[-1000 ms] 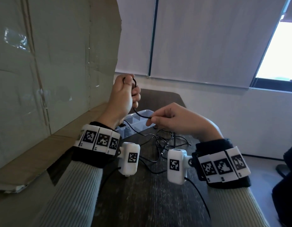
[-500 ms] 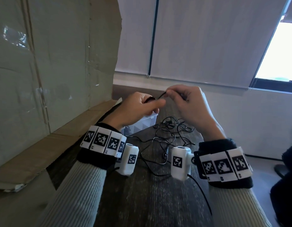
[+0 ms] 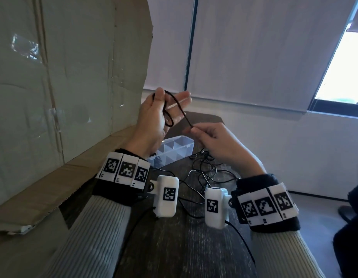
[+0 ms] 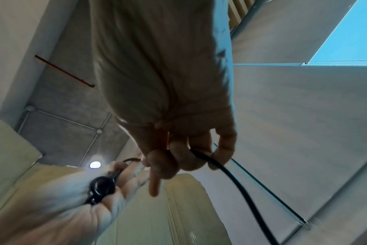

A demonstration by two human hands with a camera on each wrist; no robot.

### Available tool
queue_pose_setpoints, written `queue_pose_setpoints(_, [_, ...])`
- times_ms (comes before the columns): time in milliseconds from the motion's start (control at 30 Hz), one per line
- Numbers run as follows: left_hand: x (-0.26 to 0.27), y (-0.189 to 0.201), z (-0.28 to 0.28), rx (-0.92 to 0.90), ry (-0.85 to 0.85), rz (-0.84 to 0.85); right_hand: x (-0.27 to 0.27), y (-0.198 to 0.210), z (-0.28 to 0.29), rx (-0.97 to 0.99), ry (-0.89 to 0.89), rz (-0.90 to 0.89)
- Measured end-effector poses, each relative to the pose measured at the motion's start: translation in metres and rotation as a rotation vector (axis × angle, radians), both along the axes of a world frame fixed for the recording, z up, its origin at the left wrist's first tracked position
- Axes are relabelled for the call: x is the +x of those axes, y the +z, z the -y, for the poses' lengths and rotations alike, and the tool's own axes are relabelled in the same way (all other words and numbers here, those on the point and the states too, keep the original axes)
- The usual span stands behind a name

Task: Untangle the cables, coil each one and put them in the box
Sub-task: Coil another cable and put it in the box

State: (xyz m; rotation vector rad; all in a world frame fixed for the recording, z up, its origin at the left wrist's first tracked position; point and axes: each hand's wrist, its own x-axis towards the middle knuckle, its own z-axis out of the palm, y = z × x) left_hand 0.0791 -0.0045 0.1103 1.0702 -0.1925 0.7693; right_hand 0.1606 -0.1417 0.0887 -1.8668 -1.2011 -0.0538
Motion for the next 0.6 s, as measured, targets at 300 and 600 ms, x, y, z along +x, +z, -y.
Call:
queue_pose_setpoints(300, [-0.002,-0.007,-0.019,0.229,0.307,-0.048,-0.008,0.009,0.017,-0.207,0.065,0.039])
queue_pose_setpoints(600, [0.0,-0.023,-0.006,1.055,0.466,-0.435,-0.008,0.016,0.017,0.065,-0.052,0.133])
